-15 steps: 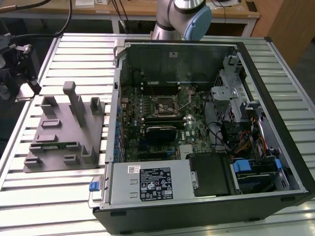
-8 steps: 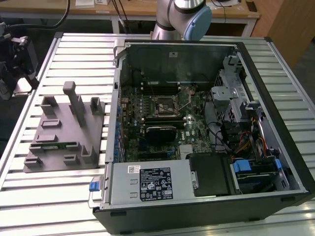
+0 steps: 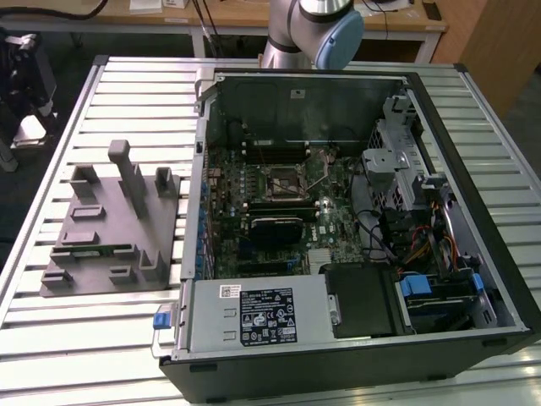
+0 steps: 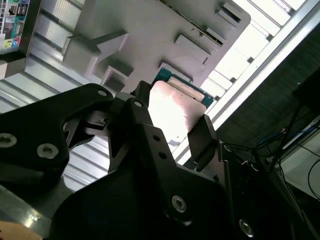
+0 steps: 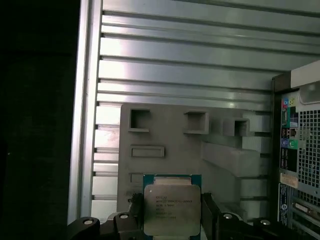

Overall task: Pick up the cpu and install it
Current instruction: 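Pick up the cpu and move it towards the insertion slot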

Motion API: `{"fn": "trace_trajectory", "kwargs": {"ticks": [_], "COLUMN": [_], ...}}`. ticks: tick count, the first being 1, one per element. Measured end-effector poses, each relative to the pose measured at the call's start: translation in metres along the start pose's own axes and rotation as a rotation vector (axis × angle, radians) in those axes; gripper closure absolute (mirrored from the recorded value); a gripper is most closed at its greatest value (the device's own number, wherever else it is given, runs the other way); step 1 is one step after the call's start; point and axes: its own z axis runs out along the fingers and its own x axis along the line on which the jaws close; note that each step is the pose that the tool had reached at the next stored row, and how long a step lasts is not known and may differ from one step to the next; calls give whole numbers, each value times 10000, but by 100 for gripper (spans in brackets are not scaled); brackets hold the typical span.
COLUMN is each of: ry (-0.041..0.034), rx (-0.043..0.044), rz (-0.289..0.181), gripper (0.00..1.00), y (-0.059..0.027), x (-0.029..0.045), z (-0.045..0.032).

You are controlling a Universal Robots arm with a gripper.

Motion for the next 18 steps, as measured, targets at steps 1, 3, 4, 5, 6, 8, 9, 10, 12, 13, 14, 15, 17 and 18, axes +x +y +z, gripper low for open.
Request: {"fn": "trace_trajectory", "kwargs": {"ticks": [1,3,4,5,6,8,9,10,12,13,14,15,17,18], "ry": [-15,-43,-57,-68,-75,-86,-89,-91,-92,-93,-93,-95,-95,-93], "rx": [1,2,2,2,3,4,3,3,3,3,3,2,3,3], "rz": [-1,-2,-2,-3,-3,-4,-4,-3,-4,-3,-4,-3,-2,-1], "gripper": [45,45,45,45,45,45,45,45,45,45,45,45,45,45], "y": [2,5,6,7,8,10,11,12,13,14,14,14,14,14], "x": [-3,-9,-12,-15,-17,-22,-24,-26,-29,-31,-31,-32,-32,-32], "z": [-29,-84,-113,-138,-161,-202,-219,-235,-270,-284,-293,-294,-294,-295]}}
